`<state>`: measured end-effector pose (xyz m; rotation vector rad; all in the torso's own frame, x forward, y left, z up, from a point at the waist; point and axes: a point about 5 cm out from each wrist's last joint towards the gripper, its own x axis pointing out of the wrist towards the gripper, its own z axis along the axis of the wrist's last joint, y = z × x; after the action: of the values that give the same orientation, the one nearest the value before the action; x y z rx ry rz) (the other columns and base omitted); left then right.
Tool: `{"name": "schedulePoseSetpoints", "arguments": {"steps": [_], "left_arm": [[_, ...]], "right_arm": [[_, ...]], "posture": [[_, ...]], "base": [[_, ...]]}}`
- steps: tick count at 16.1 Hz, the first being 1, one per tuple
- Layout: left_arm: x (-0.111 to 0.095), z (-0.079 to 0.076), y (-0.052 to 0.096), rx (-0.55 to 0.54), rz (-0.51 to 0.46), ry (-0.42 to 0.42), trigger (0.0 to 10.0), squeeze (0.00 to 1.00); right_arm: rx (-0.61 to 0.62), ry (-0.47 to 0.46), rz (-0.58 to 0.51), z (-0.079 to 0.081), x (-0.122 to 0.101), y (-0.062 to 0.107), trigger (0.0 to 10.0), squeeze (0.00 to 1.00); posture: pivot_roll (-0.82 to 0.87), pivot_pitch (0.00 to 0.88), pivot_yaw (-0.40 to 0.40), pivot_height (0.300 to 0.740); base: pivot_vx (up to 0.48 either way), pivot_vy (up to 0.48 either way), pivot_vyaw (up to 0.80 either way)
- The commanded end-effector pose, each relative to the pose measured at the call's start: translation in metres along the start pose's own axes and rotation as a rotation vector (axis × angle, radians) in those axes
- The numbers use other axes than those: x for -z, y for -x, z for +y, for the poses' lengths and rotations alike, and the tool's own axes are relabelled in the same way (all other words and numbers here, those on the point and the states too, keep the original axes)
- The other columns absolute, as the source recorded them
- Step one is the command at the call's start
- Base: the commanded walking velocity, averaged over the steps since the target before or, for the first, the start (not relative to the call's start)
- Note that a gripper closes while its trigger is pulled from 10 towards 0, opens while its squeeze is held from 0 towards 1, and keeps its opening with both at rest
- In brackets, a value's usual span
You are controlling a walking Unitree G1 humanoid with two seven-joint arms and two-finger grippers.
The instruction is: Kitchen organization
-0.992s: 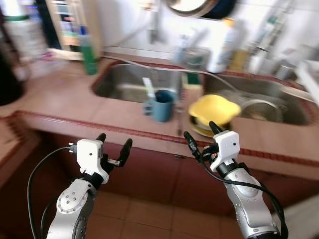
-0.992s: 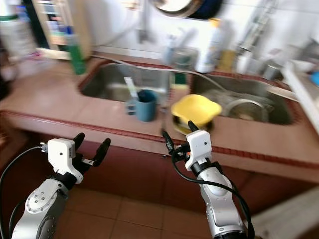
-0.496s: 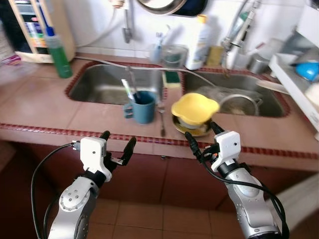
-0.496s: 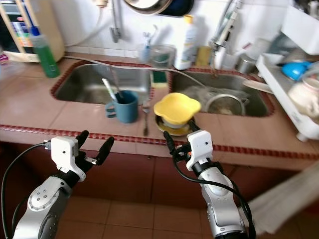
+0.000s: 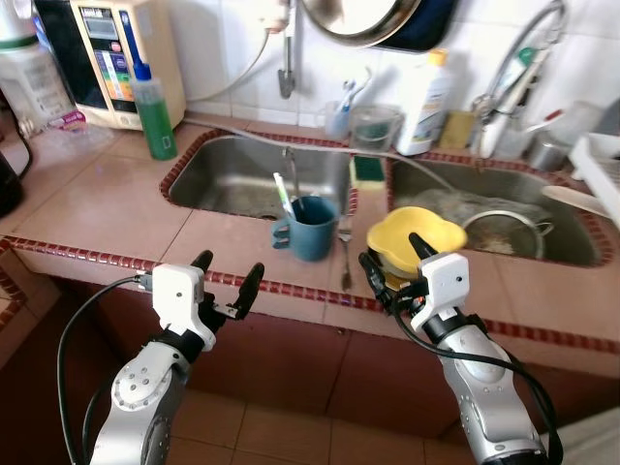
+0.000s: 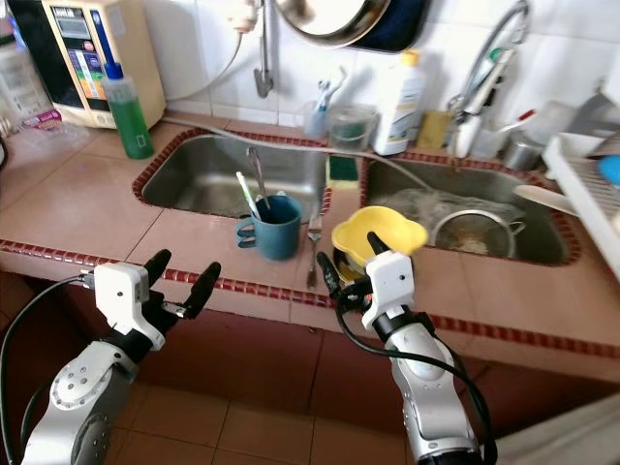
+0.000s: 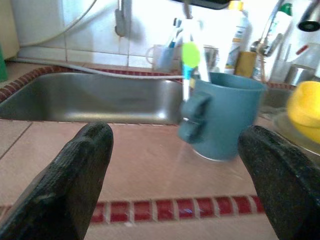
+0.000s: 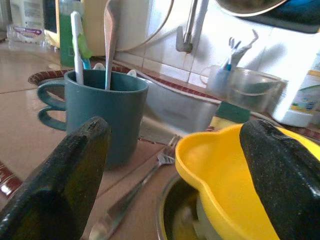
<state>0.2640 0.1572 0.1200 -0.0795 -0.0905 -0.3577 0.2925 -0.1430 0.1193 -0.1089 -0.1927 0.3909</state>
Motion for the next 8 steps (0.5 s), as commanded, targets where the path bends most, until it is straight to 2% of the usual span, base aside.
{"name": "schedulePoseSetpoints", "arguments": {"steps": [1,4,8], "left_arm": [[-0.0078,0.0016,-0.0020,0.001,-0.030,-0.015,10.0,0.00],[-0.0089,0.0017,-0.0028,0.003,-0.040,-0.012,10.0,0.00],[-0.0163,0.0009,-0.0037,0.013,-0.090,0.012,10.0,0.00]], "right_arm": [[0.001,0.012,-0.037,-0.0039,-0.0088,-0.0033,10.0,0.00],[-0.003,0.013,-0.039,-0.0033,-0.0085,-0.0027,10.0,0.00],[-0.017,0.013,-0.056,-0.0026,-0.0096,-0.0031,10.0,0.00]], "posture": [[-0.10,0.000,-0.014,0.740],[-0.10,0.000,-0.015,0.740],[-0.10,0.000,-0.017,0.740]], "base": [[0.371,0.000,0.00],[0.334,0.000,0.00],[0.000,0.000,0.00]]}}
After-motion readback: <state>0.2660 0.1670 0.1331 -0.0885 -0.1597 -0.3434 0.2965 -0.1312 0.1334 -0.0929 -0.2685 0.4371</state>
